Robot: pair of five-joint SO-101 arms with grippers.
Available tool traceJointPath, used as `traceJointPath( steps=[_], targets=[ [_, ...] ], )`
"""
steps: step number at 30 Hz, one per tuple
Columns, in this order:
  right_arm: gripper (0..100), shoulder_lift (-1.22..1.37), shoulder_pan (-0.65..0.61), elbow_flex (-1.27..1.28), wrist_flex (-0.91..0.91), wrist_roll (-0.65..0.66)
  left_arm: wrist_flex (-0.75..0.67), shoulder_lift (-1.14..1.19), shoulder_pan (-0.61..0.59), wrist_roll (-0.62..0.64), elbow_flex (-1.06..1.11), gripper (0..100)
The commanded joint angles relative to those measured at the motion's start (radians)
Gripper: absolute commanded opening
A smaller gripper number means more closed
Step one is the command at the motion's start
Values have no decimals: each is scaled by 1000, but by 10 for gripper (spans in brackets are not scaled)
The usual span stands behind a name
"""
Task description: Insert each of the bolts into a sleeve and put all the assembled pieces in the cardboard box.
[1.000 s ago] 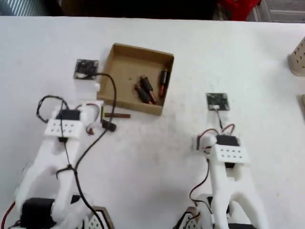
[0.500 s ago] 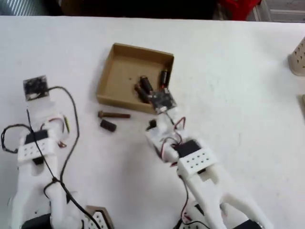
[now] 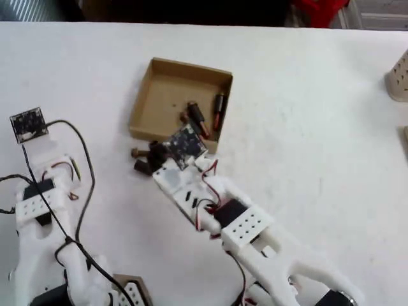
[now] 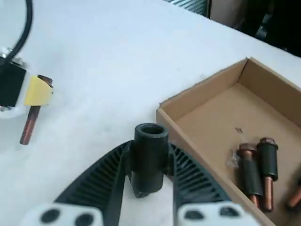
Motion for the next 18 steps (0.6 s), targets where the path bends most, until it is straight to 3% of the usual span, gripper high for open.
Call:
traceJointPath(
  steps=[1, 6, 9, 18],
  targets=[
    [17, -21, -36, 34, -142, -9, -29, -41, -7, 6, 8, 23],
    [17, -21, -93, 203, -510, -9, -29, -41, -7, 5, 11, 23],
    [17, -21, -116, 265, -644, -9, -29, -41, -4, 5, 11, 23],
    [17, -16, -79, 229, -679, -9, -31, -41, -1, 5, 11, 23]
  ],
)
